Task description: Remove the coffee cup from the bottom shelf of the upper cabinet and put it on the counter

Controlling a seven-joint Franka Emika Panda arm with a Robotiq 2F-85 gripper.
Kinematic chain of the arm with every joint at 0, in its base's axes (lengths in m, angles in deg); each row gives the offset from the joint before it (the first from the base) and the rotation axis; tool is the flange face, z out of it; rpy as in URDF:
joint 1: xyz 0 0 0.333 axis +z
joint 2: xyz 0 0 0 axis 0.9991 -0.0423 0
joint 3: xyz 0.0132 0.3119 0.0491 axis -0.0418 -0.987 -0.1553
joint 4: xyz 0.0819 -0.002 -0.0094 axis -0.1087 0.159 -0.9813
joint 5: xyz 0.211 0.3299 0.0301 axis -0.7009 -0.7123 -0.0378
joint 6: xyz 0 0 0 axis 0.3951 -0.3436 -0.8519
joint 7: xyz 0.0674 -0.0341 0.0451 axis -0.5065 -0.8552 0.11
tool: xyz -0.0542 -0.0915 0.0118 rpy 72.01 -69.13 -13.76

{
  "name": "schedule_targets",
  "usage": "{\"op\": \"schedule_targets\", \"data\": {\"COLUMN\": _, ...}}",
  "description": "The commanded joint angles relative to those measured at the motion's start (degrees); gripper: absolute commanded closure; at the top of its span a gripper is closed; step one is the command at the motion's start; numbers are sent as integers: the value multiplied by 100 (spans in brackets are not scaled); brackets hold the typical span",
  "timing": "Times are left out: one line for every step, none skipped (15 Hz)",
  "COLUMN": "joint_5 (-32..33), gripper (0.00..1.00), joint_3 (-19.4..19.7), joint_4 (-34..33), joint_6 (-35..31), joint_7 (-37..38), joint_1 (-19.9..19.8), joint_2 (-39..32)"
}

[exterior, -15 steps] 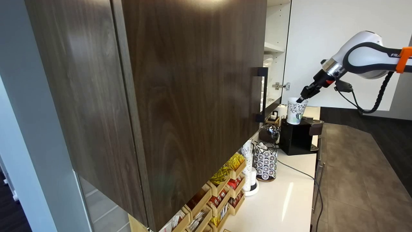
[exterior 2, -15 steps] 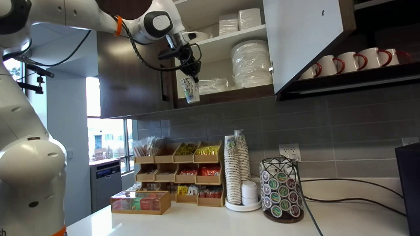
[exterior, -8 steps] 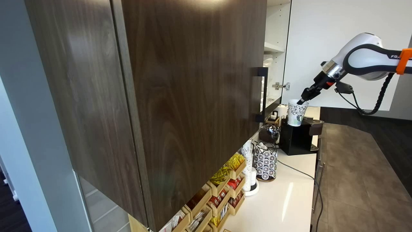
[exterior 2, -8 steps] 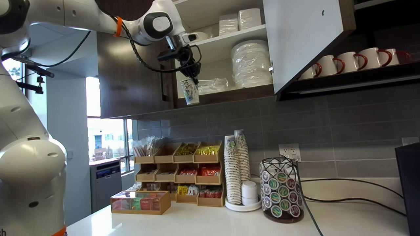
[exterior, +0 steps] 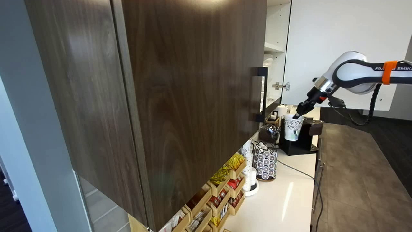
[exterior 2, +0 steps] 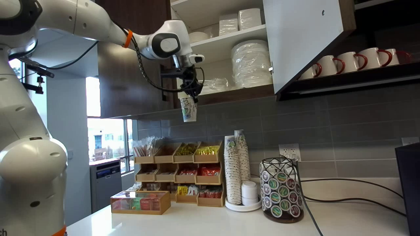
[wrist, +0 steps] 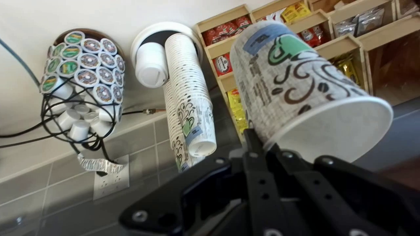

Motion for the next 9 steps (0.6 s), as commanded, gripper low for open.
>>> {"op": "schedule_targets", "data": {"joint_5": -565, "gripper": 98, "joint_3": 124, "joint_4": 596, "joint_6": -463, "joint_7": -624, "joint_1": 263, "joint_2": -192}}
{"op": "schedule_targets", "data": {"joint_5": -646, "gripper": 98, "joint_3": 135, "joint_4": 753, "joint_6": -609, "joint_7": -838, "joint_1": 287, "joint_2": -267}}
{"op": "schedule_targets", "data": {"joint_5": -686, "gripper": 98, "joint_3": 134, "joint_4": 918, "joint_6": -772, "joint_7": -983, "joint_1": 288, "joint_2": -321}}
{"op": "schedule_targets", "data": {"joint_5": -741, "gripper": 98, "joint_3": 131, "joint_4": 1069, "joint_6": -956, "joint_7": -1139, "joint_1": 303, "joint_2": -394}}
{"op": "schedule_targets", "data": {"joint_5": -731, "gripper": 98, "joint_3": 123, "joint_4": 1209, "joint_6": -1156, "joint_7": -1301, "joint_1": 306, "joint_2": -455}}
{"op": "schedule_targets", "data": {"joint_5": -684, "gripper": 98, "joint_3": 104, "joint_4": 1345, "joint_6": -1360, "joint_7": -1370, "joint_1": 283, "joint_2": -518}}
{"op": "schedule_targets", "data": {"joint_5": -694, "gripper": 98, "joint_3": 110, "joint_4": 1497, "joint_6": -1596, "joint_7": -1473, "joint_1": 281, "joint_2": -560}}
{"op": "schedule_targets", "data": {"joint_5": -710, "gripper": 98, "joint_3": 110, "joint_4": 1616, "joint_6": -1817, "joint_7": -1539, "joint_1": 290, "joint_2": -614}}
{"op": "schedule_targets", "data": {"joint_5": -753, "gripper": 98, "joint_3": 130, "joint_4": 1756, "joint_6": -2017, "joint_7": -1622, "joint_1": 308, "joint_2": -666}}
